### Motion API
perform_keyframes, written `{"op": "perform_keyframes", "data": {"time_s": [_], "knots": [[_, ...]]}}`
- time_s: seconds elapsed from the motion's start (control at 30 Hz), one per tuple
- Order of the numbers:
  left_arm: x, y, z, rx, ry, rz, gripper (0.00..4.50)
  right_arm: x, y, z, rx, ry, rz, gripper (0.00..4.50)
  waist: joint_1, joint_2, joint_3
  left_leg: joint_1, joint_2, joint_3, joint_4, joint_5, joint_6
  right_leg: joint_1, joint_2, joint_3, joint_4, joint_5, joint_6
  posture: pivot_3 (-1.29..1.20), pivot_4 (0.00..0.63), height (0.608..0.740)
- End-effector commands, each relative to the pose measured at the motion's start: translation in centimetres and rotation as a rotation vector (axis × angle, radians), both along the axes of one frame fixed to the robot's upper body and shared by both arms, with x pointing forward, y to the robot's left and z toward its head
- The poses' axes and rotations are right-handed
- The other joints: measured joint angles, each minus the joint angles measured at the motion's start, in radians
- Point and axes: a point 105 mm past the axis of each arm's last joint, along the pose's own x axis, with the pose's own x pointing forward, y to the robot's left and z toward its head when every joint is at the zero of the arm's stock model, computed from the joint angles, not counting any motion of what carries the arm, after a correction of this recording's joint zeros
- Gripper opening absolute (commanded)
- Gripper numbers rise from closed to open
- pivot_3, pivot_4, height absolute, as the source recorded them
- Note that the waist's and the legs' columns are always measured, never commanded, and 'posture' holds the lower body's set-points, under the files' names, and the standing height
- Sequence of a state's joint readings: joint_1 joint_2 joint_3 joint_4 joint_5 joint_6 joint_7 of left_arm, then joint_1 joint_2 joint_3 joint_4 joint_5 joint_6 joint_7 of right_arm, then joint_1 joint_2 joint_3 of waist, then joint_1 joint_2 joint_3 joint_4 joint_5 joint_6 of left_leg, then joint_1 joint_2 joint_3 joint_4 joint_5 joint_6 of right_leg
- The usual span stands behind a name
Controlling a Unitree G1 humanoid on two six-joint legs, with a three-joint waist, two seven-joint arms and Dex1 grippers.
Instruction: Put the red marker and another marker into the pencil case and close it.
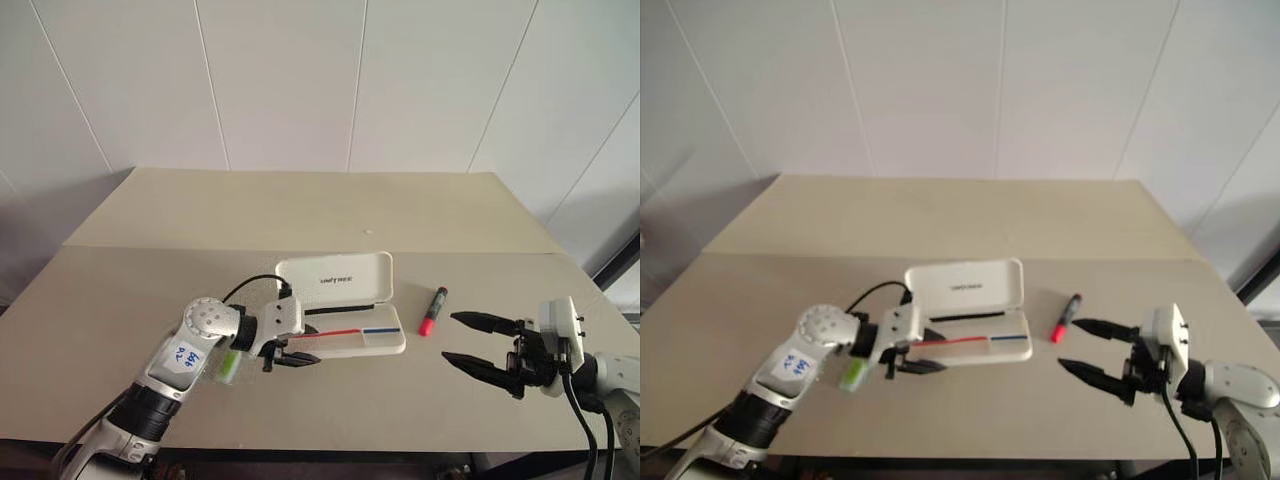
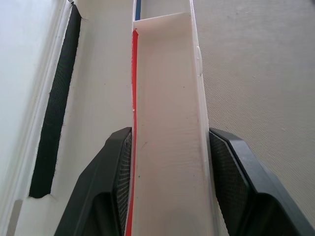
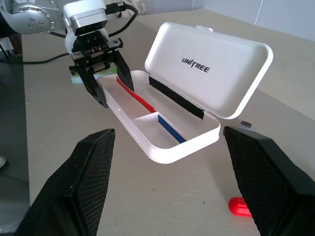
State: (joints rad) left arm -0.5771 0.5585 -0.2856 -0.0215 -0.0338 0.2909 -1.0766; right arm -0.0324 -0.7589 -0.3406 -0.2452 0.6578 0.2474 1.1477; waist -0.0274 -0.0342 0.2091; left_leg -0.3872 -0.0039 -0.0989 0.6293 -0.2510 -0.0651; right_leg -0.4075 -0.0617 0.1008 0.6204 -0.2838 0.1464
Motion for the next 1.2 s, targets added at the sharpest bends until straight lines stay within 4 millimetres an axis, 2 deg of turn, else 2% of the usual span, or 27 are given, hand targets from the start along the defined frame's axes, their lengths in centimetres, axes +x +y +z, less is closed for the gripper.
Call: {"op": "perform_keyframes", "data": {"time_s": [0.03,0.3,0.53,0.8,1.2], "knots": [[-0.3,-0.9,0.0,0.008,-0.039,-0.023,1.95,-0.2,0.2,0.9,0.002,-0.046,-0.005,4.50,0.000,0.000,0.000,0.000,0.000,0.000,0.000,0.000,0.000,0.000,0.000,0.000,0.000,0.000,0.000,0.00,0.150,0.740],[-1.0,-1.3,-1.3,0.065,-0.079,-0.034,1.95,-0.4,0.1,0.9,-0.002,-0.050,-0.024,4.50,0.000,0.000,0.000,0.000,0.000,0.000,0.000,0.000,0.000,0.000,0.000,0.000,0.000,0.000,0.000,0.00,0.150,0.740],[-2.0,-1.8,-1.7,0.072,-0.112,-0.050,1.95,-0.3,0.0,1.0,-0.004,-0.050,-0.033,4.50,0.000,0.000,0.000,0.000,0.000,0.000,0.000,0.000,0.000,0.000,0.000,0.000,0.000,0.000,0.000,0.00,0.150,0.740],[-2.7,-2.0,-1.5,0.062,-0.124,-0.044,4.48,0.2,0.2,1.1,-0.004,-0.049,-0.032,4.50,0.000,0.000,0.000,0.000,0.000,0.000,0.000,0.000,0.000,0.000,0.000,0.000,-0.001,0.000,0.000,0.00,0.150,0.740],[-3.8,-1.9,0.7,0.010,-0.120,-0.050,4.48,1.2,0.6,0.8,0.006,-0.027,-0.051,4.50,0.000,0.000,0.000,0.000,0.000,0.000,0.000,0.000,0.000,0.000,0.000,0.000,-0.001,0.000,0.000,0.00,0.150,0.740]]}}
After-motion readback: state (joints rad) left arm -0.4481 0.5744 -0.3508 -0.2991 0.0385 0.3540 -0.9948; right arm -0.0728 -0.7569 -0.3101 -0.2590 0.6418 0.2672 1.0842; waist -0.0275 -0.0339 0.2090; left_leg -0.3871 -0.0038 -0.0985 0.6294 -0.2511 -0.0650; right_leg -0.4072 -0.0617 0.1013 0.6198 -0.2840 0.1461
